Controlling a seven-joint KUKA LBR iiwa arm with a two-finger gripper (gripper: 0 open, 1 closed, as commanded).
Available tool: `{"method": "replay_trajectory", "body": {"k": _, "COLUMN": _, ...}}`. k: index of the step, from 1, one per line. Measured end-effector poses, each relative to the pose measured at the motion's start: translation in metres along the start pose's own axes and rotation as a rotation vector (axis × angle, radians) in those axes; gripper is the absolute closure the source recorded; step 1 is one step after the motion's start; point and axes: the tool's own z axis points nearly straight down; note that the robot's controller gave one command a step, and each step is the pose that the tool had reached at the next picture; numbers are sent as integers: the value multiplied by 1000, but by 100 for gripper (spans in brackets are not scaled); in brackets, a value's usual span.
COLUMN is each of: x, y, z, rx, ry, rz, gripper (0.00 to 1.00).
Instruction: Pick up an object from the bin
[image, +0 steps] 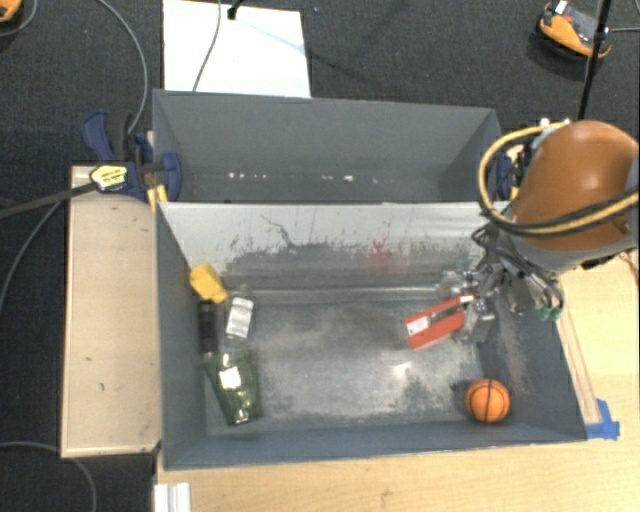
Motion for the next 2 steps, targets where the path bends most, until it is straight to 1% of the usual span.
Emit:
{"method": "replay_trajectory", "body": {"k": 1, "x": 0, "y": 0, "z": 0, "rx": 0, "ry": 0, "rz": 1, "gripper": 100}}
{"method": "replay_trajectory", "body": {"k": 2, "x": 0, "y": 0, "z": -54, "rx": -2, "ry": 4, "rz": -28, "gripper": 100}}
